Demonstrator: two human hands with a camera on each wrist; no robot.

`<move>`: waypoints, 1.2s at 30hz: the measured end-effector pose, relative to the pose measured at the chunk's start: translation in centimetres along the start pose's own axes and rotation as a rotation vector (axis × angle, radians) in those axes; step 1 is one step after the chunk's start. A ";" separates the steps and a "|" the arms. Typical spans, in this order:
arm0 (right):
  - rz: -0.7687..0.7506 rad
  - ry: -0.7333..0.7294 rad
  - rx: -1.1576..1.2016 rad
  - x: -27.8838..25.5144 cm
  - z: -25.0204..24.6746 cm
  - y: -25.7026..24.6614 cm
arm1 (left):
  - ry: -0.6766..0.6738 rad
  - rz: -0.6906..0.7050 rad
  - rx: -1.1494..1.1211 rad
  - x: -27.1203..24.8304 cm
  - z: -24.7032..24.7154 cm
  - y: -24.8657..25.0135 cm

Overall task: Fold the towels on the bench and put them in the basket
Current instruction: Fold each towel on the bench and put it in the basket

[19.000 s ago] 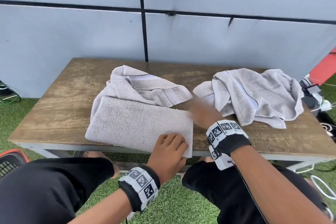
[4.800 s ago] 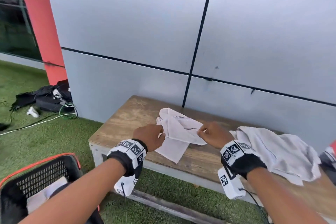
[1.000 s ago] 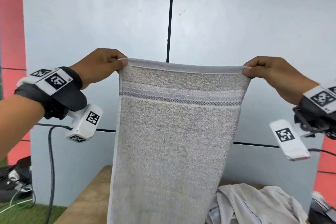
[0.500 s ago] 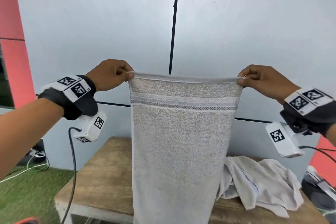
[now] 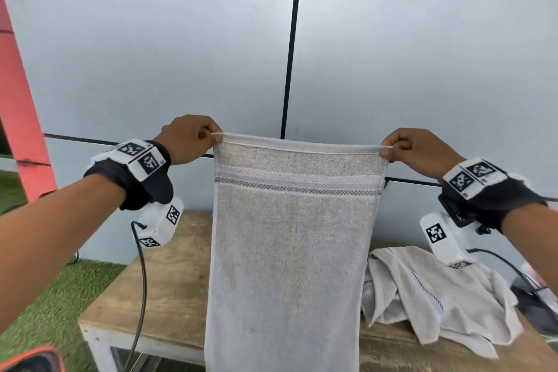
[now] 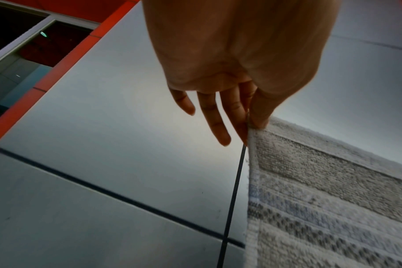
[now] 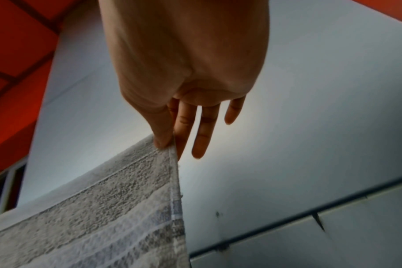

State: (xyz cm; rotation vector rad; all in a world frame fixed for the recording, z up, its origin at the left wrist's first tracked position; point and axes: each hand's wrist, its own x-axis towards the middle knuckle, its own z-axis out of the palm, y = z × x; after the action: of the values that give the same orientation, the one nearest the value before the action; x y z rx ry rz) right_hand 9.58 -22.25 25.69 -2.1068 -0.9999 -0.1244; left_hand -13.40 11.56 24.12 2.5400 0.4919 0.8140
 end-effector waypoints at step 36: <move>-0.004 0.038 0.001 8.6 7.8 4.9 | 0.196 -0.039 -0.010 5.8 8.2 -8.2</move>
State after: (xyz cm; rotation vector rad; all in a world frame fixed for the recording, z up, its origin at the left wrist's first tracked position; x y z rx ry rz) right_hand 17.04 -13.46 20.65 -2.0938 -0.9814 -0.1658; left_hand -5.56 18.75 16.77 2.4459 0.5954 1.0544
